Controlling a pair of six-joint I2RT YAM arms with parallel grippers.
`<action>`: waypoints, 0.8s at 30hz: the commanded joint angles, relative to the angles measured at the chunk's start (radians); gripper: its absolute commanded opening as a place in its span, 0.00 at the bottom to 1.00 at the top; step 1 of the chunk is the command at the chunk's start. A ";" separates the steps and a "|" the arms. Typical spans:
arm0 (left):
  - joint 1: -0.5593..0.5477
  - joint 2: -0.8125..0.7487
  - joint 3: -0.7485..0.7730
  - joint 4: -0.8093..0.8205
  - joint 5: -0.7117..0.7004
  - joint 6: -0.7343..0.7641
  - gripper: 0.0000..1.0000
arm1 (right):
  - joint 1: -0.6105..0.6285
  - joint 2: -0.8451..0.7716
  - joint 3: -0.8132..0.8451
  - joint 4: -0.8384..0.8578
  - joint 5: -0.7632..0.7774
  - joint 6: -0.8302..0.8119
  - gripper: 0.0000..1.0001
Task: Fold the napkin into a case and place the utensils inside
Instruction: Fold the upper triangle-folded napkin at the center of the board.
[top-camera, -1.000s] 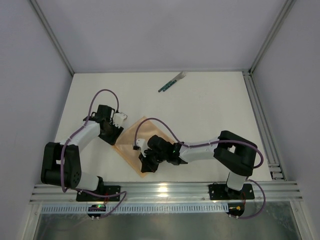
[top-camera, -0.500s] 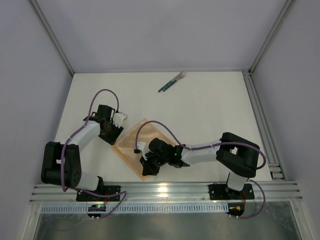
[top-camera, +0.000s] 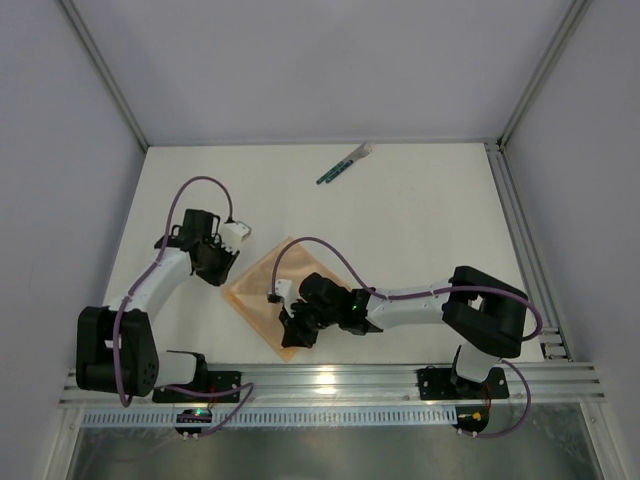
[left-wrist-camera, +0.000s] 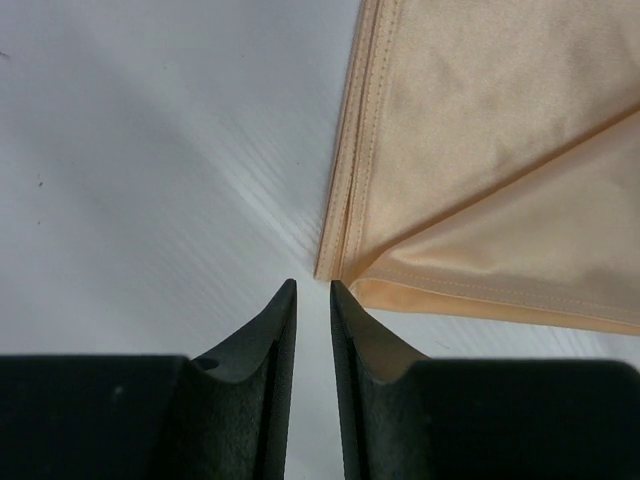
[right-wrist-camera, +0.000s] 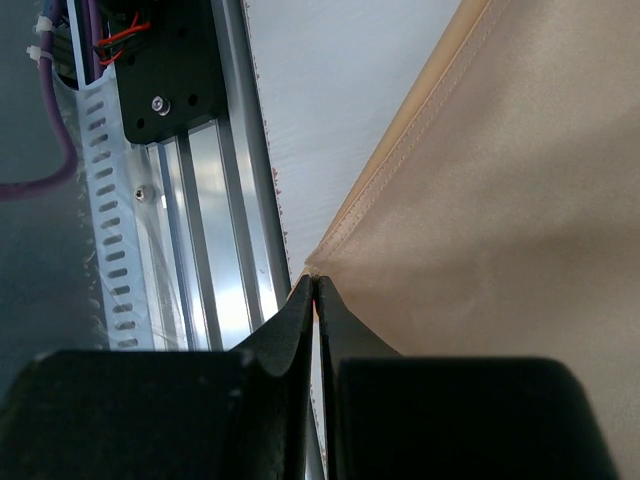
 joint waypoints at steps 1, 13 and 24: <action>0.008 -0.059 -0.037 -0.051 0.085 0.099 0.22 | 0.005 -0.007 -0.003 0.064 0.005 -0.007 0.04; 0.010 -0.025 -0.109 0.043 0.105 0.208 0.35 | 0.005 0.005 -0.018 0.103 0.011 0.016 0.04; 0.010 0.082 -0.112 0.124 0.007 0.173 0.08 | 0.005 -0.032 -0.029 0.043 -0.009 -0.016 0.04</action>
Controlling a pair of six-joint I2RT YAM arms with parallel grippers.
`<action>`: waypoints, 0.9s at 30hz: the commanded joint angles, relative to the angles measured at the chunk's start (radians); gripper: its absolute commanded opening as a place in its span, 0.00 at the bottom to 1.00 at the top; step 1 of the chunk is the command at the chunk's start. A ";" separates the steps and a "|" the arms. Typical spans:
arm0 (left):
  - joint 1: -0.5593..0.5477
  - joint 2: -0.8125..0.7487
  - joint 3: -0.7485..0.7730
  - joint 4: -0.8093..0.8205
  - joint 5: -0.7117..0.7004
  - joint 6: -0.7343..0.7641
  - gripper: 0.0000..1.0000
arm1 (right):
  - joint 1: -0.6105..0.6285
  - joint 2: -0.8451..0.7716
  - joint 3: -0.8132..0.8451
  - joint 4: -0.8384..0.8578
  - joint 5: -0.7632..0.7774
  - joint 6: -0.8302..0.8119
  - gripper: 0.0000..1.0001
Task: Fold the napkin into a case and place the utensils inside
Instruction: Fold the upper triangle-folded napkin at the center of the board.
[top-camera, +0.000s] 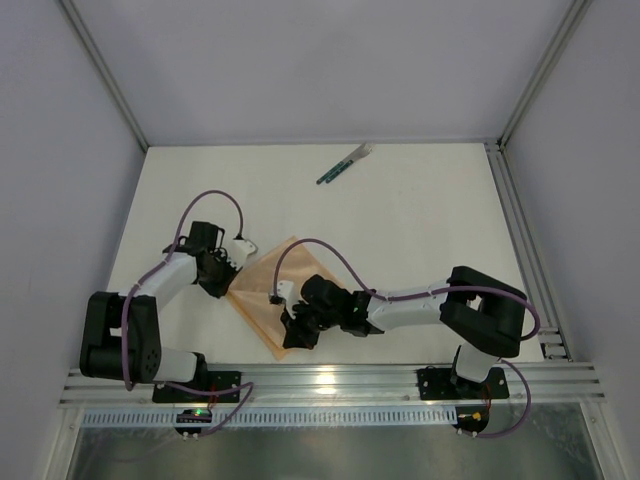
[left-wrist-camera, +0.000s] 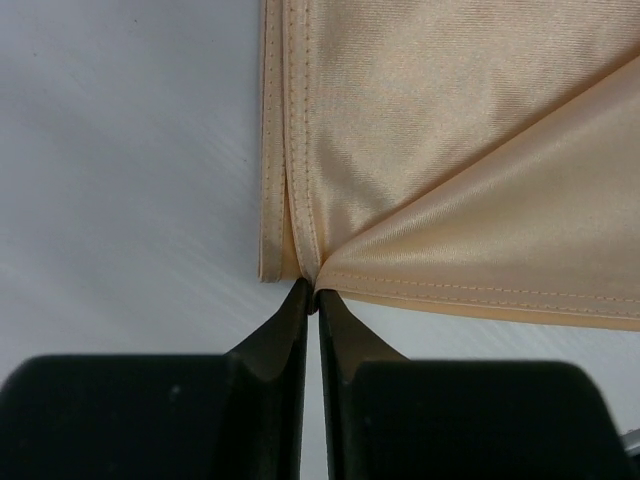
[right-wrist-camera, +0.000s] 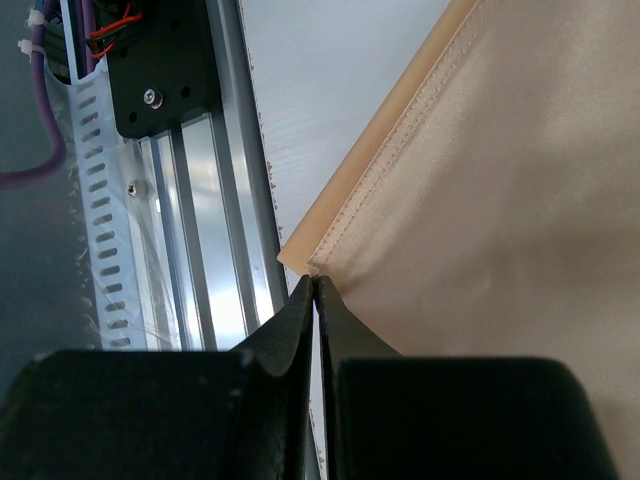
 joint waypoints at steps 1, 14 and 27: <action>0.004 0.024 0.003 0.045 -0.013 0.009 0.06 | 0.005 -0.051 -0.014 0.005 -0.008 -0.024 0.04; 0.004 0.015 0.016 0.037 -0.013 -0.011 0.04 | 0.023 0.026 -0.001 0.126 -0.017 0.059 0.04; 0.002 0.015 0.026 0.034 -0.018 -0.028 0.07 | 0.028 0.102 0.030 0.117 0.001 0.038 0.04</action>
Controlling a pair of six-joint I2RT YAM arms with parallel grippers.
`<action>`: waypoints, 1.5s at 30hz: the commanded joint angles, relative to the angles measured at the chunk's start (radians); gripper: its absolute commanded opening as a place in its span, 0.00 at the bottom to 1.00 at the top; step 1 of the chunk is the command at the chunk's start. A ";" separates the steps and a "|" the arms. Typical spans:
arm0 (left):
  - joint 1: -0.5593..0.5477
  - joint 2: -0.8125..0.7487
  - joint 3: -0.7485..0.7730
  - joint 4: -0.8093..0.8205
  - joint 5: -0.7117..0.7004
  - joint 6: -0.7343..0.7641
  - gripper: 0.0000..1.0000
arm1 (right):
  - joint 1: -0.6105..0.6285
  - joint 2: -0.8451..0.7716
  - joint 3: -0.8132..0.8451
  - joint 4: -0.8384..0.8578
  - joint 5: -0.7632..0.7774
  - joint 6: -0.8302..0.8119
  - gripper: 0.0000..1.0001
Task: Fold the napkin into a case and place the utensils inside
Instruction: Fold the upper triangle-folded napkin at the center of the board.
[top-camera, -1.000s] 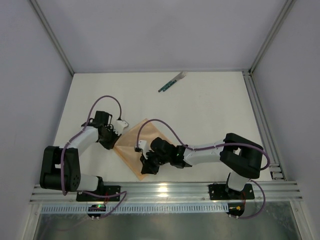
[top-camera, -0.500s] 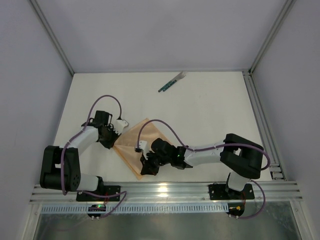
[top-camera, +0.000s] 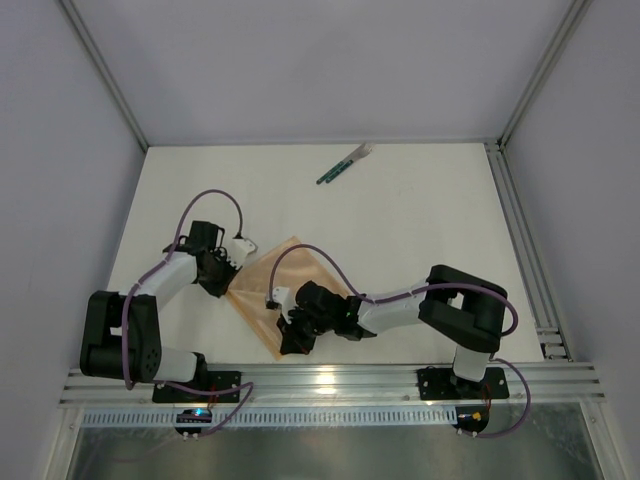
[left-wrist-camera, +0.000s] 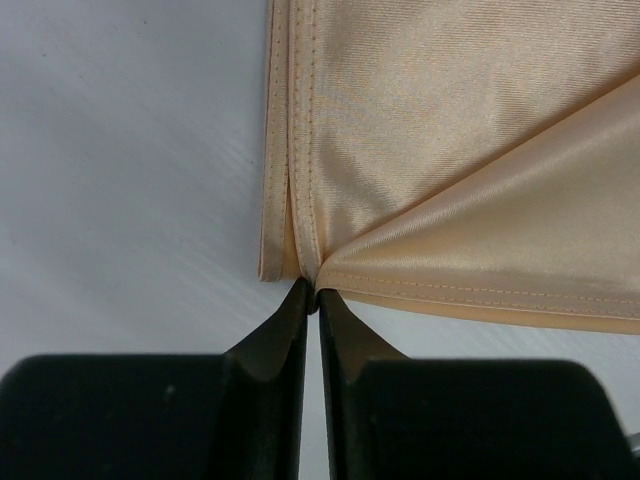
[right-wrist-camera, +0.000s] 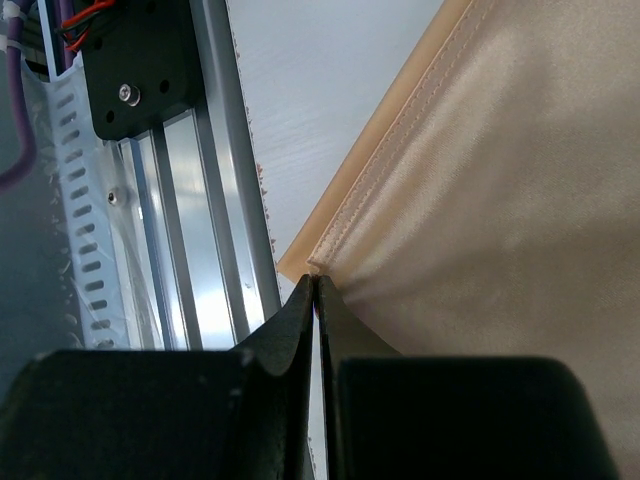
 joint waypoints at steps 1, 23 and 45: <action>0.004 0.008 0.027 0.025 -0.019 -0.019 0.11 | 0.007 0.001 0.021 0.039 0.011 -0.011 0.04; -0.010 -0.082 0.171 -0.113 0.023 -0.076 0.32 | 0.007 -0.037 0.078 -0.041 0.052 -0.081 0.04; -0.067 -0.012 0.049 -0.004 -0.034 -0.079 0.27 | 0.008 -0.002 0.027 0.006 -0.046 -0.092 0.04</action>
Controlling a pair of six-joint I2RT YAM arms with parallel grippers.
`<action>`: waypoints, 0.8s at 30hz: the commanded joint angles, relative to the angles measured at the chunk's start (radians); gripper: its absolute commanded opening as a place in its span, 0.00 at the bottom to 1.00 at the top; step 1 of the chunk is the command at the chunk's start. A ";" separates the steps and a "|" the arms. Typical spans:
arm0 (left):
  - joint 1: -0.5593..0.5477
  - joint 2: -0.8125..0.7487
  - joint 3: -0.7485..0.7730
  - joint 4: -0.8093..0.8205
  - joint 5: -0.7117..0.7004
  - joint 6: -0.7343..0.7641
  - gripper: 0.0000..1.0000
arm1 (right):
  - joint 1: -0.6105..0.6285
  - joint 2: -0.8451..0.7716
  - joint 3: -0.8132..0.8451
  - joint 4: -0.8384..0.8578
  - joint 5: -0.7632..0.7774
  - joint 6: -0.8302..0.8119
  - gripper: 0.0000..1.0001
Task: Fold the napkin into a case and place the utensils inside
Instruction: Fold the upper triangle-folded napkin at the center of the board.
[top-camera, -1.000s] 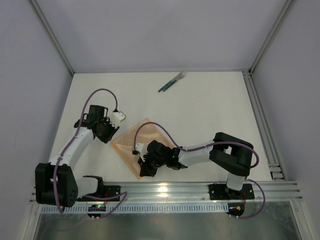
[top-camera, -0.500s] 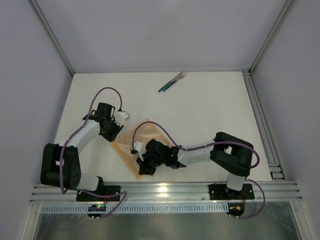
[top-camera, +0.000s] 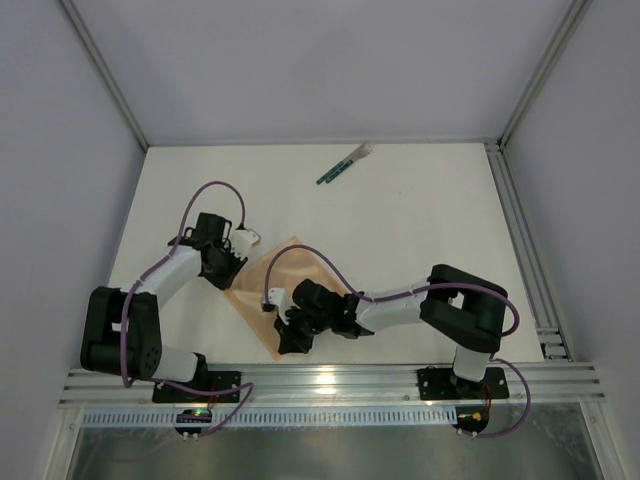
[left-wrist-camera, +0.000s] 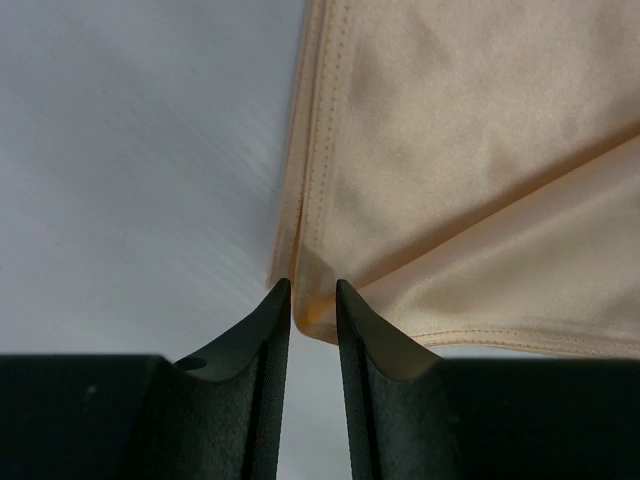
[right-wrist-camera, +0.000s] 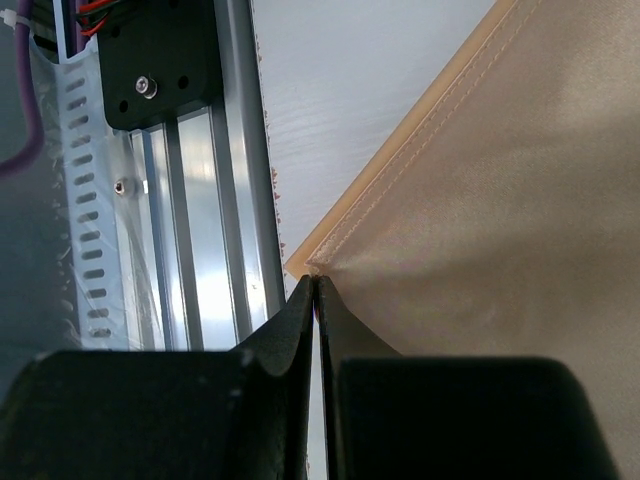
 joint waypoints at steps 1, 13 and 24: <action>-0.010 -0.046 -0.045 0.003 0.019 0.035 0.26 | 0.007 0.008 -0.014 0.059 -0.017 -0.005 0.04; -0.010 -0.070 -0.037 0.031 -0.044 0.023 0.25 | 0.007 0.032 -0.013 0.059 0.000 0.002 0.04; -0.108 -0.163 -0.026 -0.057 -0.004 0.012 0.27 | 0.007 0.025 -0.016 0.062 0.031 0.012 0.04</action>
